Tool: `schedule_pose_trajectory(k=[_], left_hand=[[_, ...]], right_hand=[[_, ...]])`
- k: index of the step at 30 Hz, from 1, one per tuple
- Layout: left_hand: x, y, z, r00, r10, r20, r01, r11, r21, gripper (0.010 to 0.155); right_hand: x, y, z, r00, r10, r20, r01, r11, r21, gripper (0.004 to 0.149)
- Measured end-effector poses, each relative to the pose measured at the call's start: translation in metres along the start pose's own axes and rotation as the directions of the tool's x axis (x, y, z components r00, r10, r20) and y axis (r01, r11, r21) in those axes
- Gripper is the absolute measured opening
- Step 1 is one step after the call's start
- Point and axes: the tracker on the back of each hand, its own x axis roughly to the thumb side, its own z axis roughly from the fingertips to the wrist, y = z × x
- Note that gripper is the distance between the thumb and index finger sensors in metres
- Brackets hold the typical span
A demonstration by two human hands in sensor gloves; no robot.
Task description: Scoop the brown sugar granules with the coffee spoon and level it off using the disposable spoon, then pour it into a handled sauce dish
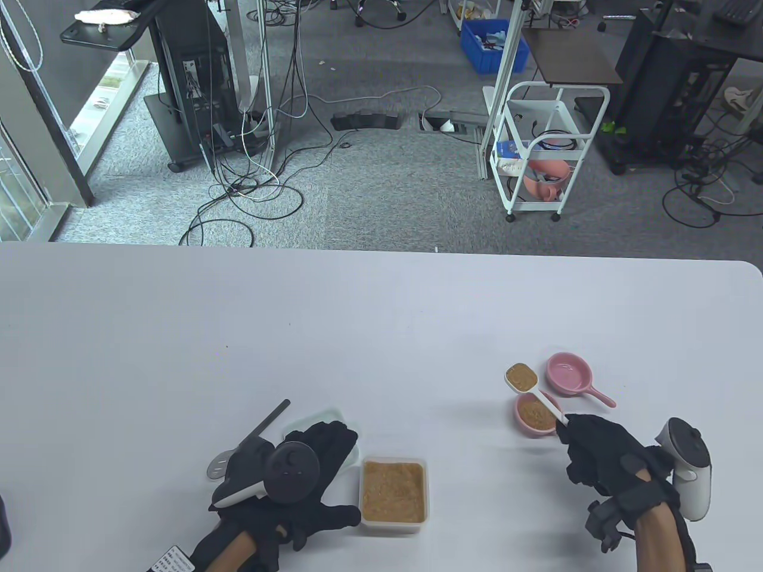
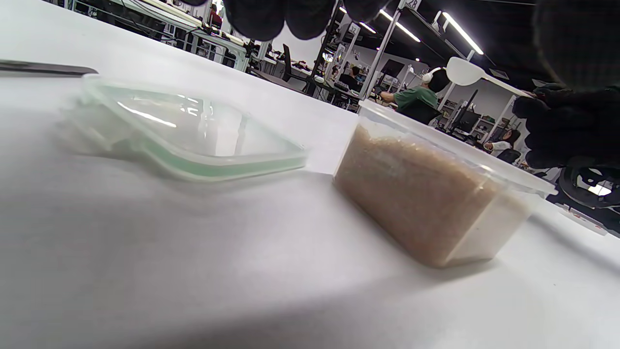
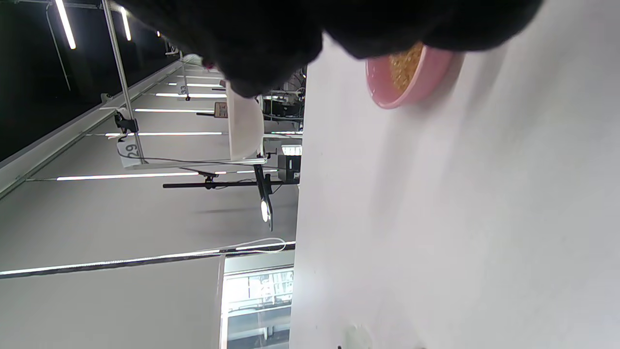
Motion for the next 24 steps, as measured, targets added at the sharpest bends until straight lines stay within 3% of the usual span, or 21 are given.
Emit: schedule_pose_trajectory(k=[13,24], left_hand=[[0.001,-0.002,-0.001,1.0,0.007,0.009,-0.007,1.0,-0.007,0.108],[0.001,-0.001,0.0,1.0,-0.012,-0.007,0.012,1.0,-0.01,0.107]], right_hand=[[-0.016,-0.033,0.004,0.992,0.07,-0.101,-0.083,0.988,-0.132,0.044],[-0.013,-0.04,0.008,0.963,0.212,-0.165,-0.239,0.956,-0.17,0.043]])
